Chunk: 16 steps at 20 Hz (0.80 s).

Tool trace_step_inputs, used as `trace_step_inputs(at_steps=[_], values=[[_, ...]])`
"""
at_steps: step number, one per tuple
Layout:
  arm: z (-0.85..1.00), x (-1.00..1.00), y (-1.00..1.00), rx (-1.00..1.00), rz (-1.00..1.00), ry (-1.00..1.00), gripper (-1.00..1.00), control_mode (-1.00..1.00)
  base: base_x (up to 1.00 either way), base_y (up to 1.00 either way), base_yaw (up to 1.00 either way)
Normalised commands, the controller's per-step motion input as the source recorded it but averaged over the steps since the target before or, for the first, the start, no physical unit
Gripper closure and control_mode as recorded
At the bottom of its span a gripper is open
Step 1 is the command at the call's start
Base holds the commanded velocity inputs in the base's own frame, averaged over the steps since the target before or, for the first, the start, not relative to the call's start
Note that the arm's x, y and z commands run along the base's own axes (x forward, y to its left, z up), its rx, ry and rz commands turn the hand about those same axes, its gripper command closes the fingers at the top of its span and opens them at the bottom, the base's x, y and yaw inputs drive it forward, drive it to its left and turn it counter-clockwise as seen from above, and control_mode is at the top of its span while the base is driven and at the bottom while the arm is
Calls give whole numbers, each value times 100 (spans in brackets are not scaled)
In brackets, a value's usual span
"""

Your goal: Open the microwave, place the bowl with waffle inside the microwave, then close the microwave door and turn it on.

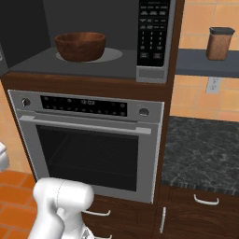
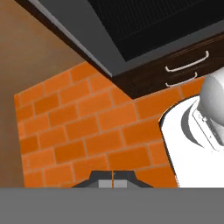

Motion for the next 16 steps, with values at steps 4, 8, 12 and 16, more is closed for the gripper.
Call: trace_step_inputs(at_steps=[4,8,12,16], values=[[-99,10,25,-7,9,0,100,-100,0,0,0],[-90,-1,28,-9,12,0,100,-100,0,0,0],[-67,-4,40,-21,10,0,100,-100,0,0,0],[-9,-43,52,-15,19,-5,100,-100,0,0,0]])
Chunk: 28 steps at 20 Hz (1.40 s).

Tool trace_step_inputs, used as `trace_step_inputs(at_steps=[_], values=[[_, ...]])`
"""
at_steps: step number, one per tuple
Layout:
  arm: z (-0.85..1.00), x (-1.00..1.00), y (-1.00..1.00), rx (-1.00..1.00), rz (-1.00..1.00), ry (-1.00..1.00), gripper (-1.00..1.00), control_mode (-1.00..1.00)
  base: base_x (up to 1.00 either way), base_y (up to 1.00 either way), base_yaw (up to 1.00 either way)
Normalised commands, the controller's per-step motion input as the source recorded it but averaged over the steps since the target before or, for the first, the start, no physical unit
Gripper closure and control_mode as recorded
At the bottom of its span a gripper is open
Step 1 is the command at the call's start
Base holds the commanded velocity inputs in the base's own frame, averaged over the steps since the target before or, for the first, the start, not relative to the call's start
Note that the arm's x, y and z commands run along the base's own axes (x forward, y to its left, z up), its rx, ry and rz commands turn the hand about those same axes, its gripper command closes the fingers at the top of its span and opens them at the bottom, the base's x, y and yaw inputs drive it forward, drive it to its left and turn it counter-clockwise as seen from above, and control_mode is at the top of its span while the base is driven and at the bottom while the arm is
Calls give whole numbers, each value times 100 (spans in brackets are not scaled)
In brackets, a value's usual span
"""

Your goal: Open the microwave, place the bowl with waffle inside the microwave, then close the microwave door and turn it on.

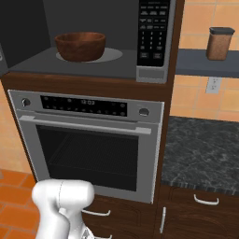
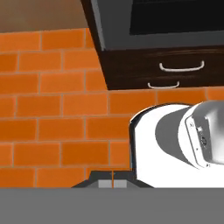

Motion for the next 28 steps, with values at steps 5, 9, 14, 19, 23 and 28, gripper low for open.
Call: trace_step_inputs(at_steps=[5,9,14,19,23,28], values=[[-1,-19,59,-21,10,-14,100,-100,0,0,0],[4,-1,44,-19,1,-22,100,-100,0,0,0],[75,-5,57,-13,-1,-46,100,-100,0,0,0],[66,0,57,-46,-11,-25,100,-100,0,0,0],[-7,1,32,-31,0,-9,100,-100,0,0,0],[14,0,29,-65,0,-38,100,-100,0,0,0]])
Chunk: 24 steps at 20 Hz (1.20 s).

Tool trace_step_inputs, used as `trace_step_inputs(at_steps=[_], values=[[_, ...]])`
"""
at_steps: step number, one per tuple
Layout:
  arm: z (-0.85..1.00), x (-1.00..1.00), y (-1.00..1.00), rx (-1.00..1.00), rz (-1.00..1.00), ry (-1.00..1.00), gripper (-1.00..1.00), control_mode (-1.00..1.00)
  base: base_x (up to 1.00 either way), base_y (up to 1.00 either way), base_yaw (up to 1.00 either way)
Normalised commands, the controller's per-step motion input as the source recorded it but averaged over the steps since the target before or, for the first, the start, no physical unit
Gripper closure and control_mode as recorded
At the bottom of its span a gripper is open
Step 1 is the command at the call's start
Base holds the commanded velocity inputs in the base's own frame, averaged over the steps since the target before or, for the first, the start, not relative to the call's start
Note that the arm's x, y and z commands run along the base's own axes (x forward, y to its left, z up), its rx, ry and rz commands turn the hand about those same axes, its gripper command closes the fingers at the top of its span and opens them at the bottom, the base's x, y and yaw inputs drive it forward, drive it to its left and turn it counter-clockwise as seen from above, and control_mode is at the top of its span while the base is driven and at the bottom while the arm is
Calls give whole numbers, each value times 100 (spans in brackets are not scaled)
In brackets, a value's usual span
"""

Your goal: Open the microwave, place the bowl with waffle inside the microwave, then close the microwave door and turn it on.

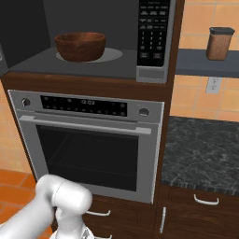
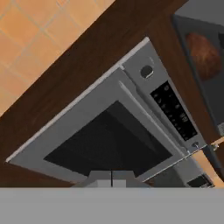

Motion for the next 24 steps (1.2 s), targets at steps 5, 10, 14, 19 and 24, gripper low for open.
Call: trace_step_inputs(at_steps=[5,10,14,19,24], values=[[25,0,8,-58,0,-47,100,-100,0,0,0],[46,-3,-25,-8,0,-27,100,-100,0,0,0],[15,-2,-16,0,1,-6,100,-100,0,0,0],[66,14,-10,-4,1,-25,100,-100,0,0,0],[52,22,-13,-2,0,-24,100,-100,0,0,0]])
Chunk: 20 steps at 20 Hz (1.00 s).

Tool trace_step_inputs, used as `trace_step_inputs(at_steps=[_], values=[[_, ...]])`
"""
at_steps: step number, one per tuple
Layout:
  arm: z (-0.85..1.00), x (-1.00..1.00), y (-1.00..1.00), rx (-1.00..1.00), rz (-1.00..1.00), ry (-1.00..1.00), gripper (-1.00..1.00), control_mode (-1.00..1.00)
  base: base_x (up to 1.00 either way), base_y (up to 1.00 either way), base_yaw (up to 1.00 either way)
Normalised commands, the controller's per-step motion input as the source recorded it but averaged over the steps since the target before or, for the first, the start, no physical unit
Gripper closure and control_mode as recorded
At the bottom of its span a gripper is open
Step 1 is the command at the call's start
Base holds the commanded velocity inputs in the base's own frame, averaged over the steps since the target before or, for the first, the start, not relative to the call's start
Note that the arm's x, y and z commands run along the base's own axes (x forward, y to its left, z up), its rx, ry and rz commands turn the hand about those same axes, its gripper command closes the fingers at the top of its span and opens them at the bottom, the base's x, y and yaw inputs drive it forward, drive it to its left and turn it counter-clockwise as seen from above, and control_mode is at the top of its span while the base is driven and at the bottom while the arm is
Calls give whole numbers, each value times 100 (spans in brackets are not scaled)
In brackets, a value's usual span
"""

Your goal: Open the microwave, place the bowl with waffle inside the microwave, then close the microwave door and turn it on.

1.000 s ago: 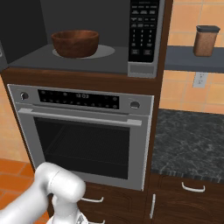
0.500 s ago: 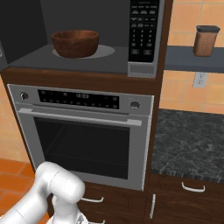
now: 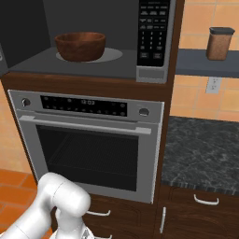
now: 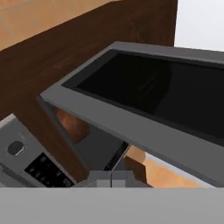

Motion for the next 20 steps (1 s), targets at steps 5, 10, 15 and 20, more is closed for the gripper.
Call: trace_step_inputs(at_steps=[5,10,15,20], values=[[43,14,-12,-1,2,-27,100,-100,0,0,0],[58,0,-52,16,0,-28,100,-100,0,0,0],[59,0,-98,33,0,-16,100,-100,0,0,0],[78,0,-100,35,0,-15,100,-100,0,0,0]])
